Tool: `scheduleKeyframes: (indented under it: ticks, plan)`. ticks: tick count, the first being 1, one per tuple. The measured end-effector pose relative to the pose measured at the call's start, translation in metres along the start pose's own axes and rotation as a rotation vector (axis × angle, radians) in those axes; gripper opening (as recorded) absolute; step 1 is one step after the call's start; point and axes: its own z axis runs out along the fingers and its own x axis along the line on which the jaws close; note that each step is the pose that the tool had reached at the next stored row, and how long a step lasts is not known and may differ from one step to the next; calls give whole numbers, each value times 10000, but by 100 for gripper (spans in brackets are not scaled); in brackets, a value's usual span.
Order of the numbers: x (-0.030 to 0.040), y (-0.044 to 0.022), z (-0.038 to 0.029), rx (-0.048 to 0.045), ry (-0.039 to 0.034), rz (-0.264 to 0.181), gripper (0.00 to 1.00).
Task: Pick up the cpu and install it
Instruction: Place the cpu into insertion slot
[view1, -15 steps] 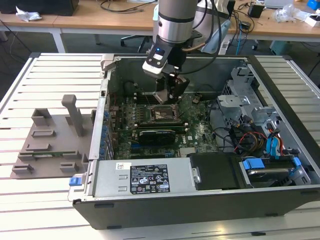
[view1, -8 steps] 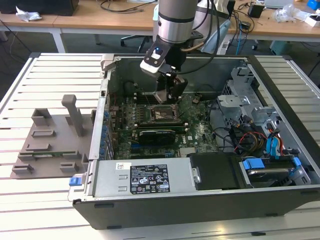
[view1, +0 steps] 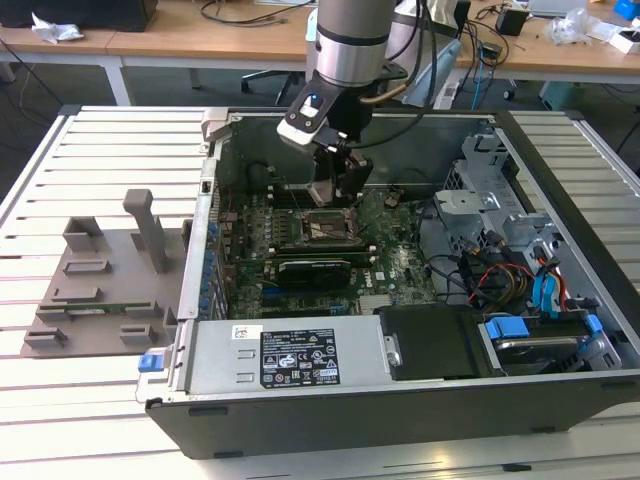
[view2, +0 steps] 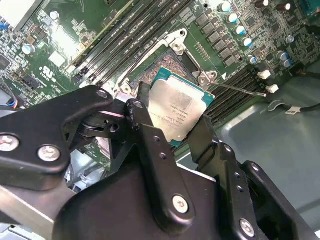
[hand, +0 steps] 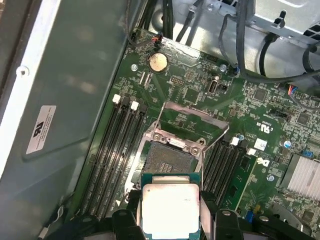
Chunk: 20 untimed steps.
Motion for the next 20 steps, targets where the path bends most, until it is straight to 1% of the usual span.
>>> scheduleKeyframes:
  ticks: [2, 5, 10, 14, 20]
  plan:
    - [0, 0, 1, 4, 15, 412, 55]
    - [0, 0, 2, 8, 31, 834, 55]
    - [0, 0, 3, 12, 49, 1277, 55]
    - [0, 0, 9, 24, 104, 2640, 55]
    - [0, 1, 10, 23, 108, 2686, 55]
